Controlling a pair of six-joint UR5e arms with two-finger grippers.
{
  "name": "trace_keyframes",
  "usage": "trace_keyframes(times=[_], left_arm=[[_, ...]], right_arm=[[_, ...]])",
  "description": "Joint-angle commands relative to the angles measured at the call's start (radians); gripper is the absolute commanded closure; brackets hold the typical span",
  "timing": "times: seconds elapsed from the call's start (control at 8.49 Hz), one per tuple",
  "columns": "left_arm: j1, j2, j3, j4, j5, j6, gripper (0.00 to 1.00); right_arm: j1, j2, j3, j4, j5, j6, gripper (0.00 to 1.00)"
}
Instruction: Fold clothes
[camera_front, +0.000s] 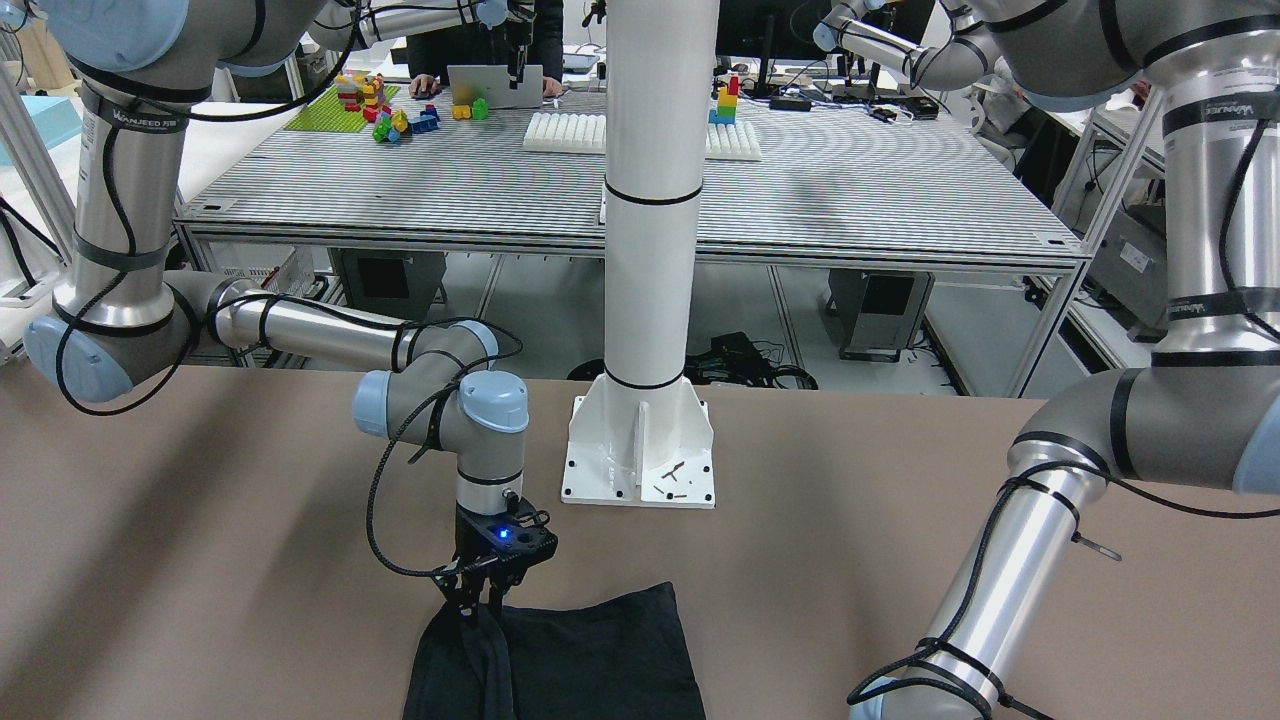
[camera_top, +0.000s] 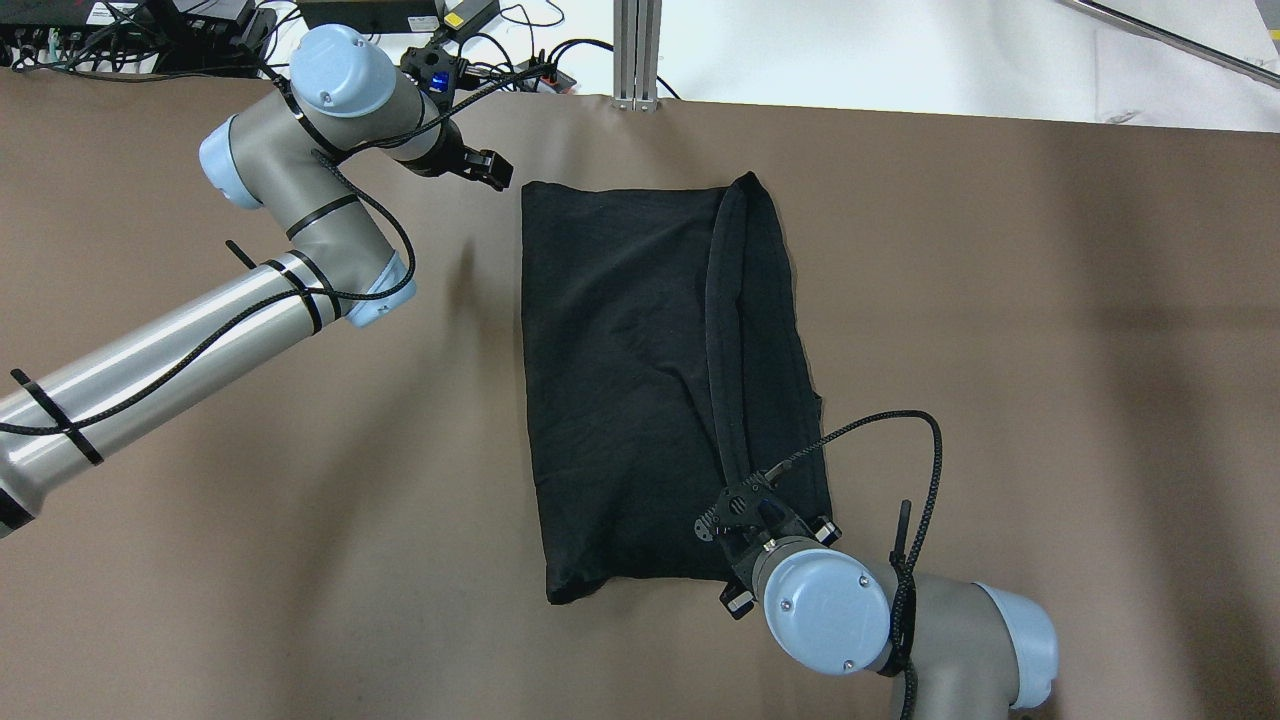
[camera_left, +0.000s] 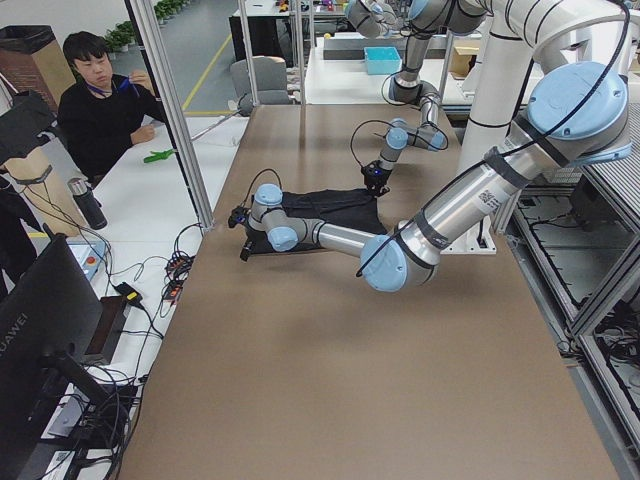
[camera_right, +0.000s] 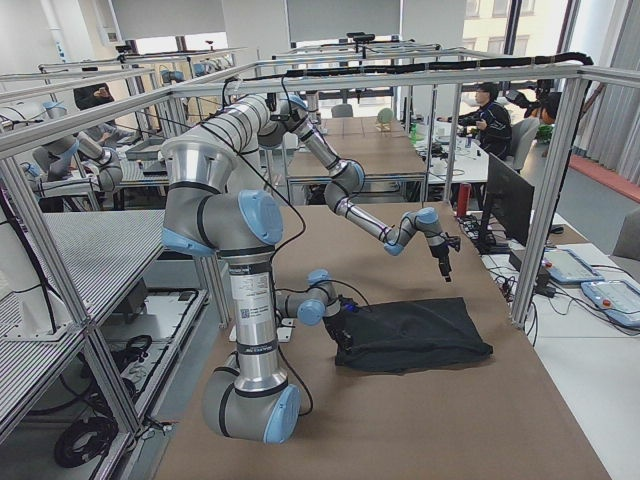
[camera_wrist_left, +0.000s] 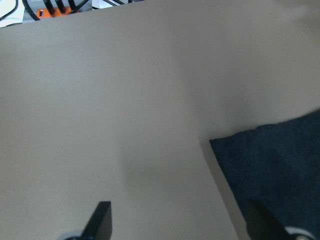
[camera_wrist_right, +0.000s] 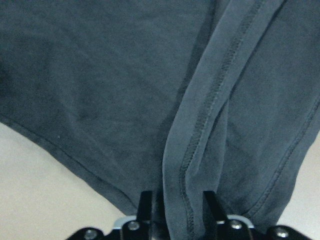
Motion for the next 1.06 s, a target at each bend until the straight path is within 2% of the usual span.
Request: trace_keyframes(times=[0.0, 0.47, 0.59, 0.71, 0.82, 0.94], left_arm=[[0.001, 0.002, 0.000, 0.000, 0.000, 0.000, 0.05], [0.001, 0.002, 0.000, 0.000, 0.000, 0.000, 0.05], [0.001, 0.002, 0.000, 0.000, 0.000, 0.000, 0.05], [0.001, 0.002, 0.000, 0.000, 0.000, 0.000, 0.05], [0.002, 0.002, 0.000, 0.000, 0.000, 0.000, 0.05], [0.002, 0.002, 0.000, 0.000, 0.000, 0.000, 0.05]], right_arm=[[0.009, -0.001, -0.001, -0.001, 0.001, -0.026, 0.64], [0.009, -0.002, -0.001, -0.001, 0.000, -0.036, 0.67], [0.009, -0.002, -0.001, -0.001, 0.000, -0.036, 0.76], [0.009, -0.002, -0.001, -0.001, -0.002, -0.034, 0.93], [0.013, -0.002, -0.001, 0.001, -0.002, -0.033, 1.00], [0.030, 0.000, 0.002, 0.001, 0.000, -0.034, 1.00]])
